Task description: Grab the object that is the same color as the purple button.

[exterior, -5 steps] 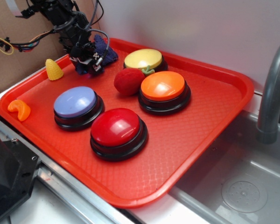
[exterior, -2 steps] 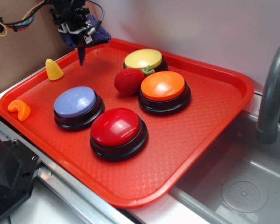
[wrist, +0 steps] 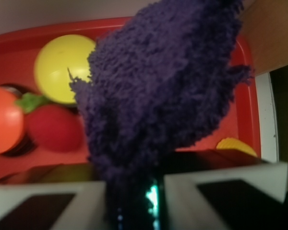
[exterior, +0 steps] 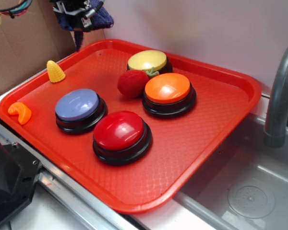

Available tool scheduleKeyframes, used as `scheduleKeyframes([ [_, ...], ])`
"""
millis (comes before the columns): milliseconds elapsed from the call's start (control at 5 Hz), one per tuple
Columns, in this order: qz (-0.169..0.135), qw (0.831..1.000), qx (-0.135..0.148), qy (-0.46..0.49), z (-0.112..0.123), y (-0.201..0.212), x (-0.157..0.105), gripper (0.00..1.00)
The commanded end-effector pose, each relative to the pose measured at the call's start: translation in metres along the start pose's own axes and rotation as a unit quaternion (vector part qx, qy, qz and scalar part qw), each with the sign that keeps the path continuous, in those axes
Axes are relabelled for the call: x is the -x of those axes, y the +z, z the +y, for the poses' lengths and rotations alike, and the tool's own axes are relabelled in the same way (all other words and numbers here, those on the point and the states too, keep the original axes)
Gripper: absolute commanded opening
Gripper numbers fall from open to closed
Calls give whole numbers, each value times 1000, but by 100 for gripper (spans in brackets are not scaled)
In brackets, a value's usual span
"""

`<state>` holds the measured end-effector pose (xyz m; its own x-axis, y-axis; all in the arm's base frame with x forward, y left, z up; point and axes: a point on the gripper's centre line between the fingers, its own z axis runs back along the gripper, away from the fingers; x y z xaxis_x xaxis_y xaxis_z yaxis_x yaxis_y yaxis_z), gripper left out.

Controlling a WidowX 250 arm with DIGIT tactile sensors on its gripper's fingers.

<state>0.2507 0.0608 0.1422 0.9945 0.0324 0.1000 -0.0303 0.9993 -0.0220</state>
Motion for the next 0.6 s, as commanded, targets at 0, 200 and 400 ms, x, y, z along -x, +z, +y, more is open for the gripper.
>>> scheduleKeyframes([
  [0, -2, 1000, 2, -28, -29, 27, 19, 0],
  [200, -2, 1000, 3, -29, -39, 27, 28, 0],
  [400, -2, 1000, 4, 4, -41, 23, 32, 0],
])
